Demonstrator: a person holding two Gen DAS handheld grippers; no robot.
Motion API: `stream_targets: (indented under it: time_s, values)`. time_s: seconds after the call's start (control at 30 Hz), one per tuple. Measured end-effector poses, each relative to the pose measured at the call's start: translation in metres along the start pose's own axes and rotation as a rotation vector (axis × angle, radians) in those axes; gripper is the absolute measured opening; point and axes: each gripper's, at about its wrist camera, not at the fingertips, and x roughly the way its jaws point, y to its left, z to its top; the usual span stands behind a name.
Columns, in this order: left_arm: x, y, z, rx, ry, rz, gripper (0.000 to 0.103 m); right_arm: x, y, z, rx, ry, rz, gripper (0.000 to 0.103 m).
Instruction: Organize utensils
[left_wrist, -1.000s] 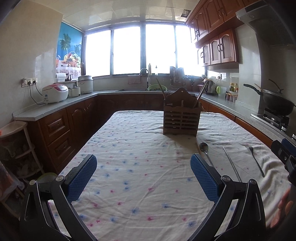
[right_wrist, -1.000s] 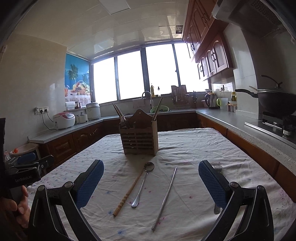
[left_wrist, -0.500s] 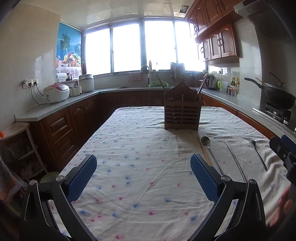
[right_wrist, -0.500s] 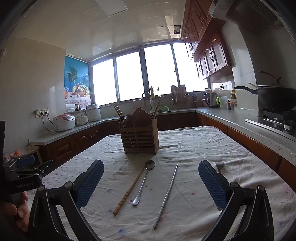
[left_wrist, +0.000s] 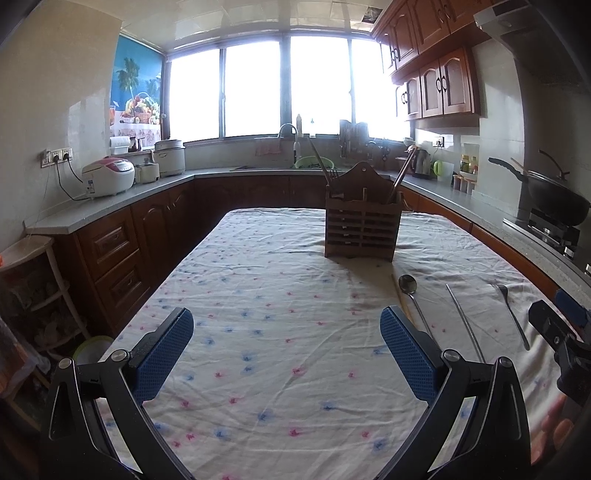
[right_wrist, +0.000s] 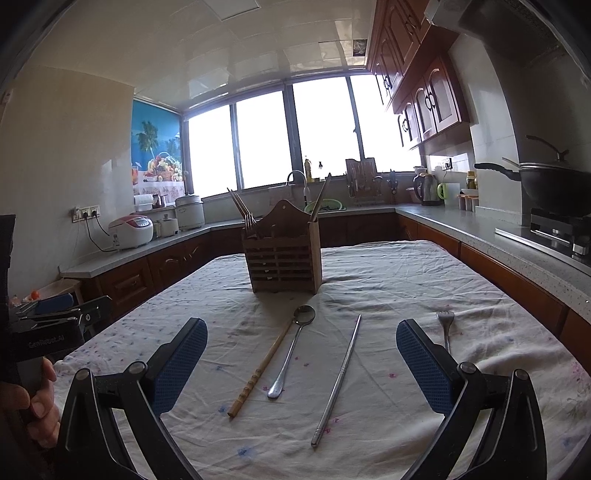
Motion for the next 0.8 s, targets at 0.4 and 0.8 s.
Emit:
stream_targets:
  time_s: [0.4, 0.8]
  values:
    - [0.0076, -0.0005, 0.0053, -0.015, 0.012, -0.012, 0.103, 0.0048, -0.0006, 0.0006, -0.011, 0.014, -0.016, 0.103]
    - [0.0068, 0.0004, 0.0047, -0.012, 0.011, -0.015, 0.103, 0.0105, -0.0022, 0.0007, -0.016, 0.022, -0.011, 0.103]
